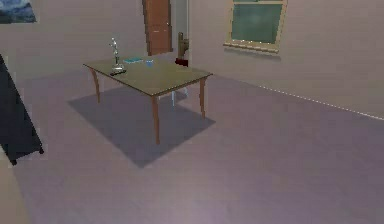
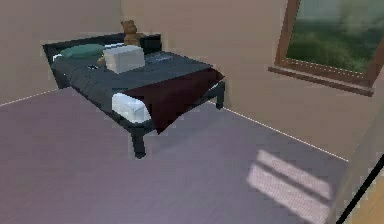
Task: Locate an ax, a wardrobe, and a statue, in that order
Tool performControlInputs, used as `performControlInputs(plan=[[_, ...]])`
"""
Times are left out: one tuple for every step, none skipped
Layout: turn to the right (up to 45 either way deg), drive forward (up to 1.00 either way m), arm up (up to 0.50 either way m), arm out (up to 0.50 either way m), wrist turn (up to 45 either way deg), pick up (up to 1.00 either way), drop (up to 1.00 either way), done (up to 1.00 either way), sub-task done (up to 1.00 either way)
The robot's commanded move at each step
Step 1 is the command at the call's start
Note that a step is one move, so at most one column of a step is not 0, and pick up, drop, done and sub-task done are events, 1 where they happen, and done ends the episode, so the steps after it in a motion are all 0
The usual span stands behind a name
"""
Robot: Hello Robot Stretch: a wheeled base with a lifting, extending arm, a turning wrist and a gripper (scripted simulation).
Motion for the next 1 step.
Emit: performControlInputs(plan=[[0.0,0.30,0.00,0.00,0.0,0.00,0.00,0.00,0.00]])
